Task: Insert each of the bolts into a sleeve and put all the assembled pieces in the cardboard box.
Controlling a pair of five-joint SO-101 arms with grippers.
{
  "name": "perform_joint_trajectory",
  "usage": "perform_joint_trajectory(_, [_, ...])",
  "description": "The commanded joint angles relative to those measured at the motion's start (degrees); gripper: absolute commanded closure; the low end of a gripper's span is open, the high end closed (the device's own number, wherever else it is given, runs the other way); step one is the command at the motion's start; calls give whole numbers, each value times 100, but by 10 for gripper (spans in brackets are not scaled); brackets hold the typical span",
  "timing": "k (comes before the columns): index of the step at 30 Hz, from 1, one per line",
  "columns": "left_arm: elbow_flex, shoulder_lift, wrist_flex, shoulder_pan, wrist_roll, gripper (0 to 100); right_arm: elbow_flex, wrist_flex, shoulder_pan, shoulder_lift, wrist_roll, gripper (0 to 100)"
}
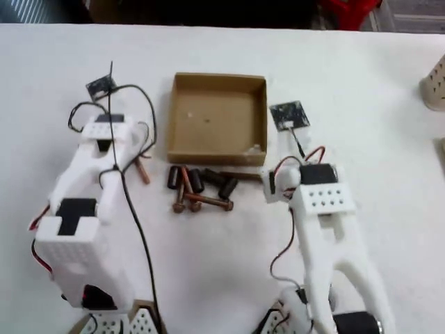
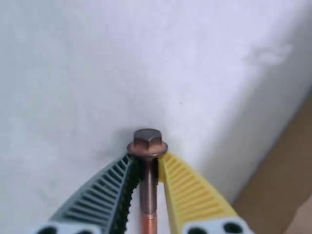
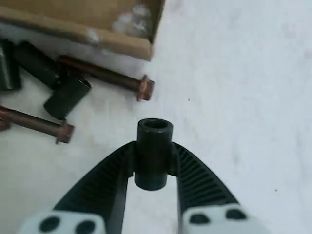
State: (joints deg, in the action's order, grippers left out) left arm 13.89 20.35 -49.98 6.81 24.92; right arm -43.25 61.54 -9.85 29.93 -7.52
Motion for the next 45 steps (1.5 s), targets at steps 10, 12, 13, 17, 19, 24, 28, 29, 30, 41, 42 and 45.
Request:
perform_joint_trajectory(10, [70,-453,299,-84,-53,977,308,-2132,-822,576,343,981])
perform_joint_trajectory(12, [62,-453,299,-84,-53,977,185,-2571,-760,585,352,981])
perform_joint_trajectory(13, [53,-444,299,-84,-53,977,105,-2818,-752,585,352,981])
perform_joint_trajectory(17, [35,-435,299,-101,-53,977,-492,-4382,-760,576,352,981])
perform_joint_trajectory(19, [35,-435,299,-101,-62,977,-870,-5508,-769,576,352,981])
perform_joint_trajectory(24, [35,-435,299,-101,-62,977,-1688,-7820,-778,576,352,981])
perform_joint_trajectory(28, [35,-435,299,-101,-62,977,-2382,-8646,-769,576,352,982])
perform_joint_trajectory(29, [35,-435,299,-101,-62,977,-2593,-8884,-769,576,352,982])
perform_joint_trajectory(30, [35,-435,299,-101,-62,977,-2796,-9156,-769,576,352,982])
perform_joint_trajectory(41, [53,-435,299,-110,-62,977,-4730,-11327,-884,576,431,982])
perform_joint_trajectory(42, [53,-435,299,-110,-62,977,-4809,-11310,-971,576,607,982])
perform_joint_trajectory(45, [53,-435,308,-110,-62,977,-4888,-11301,-1191,567,1125,983])
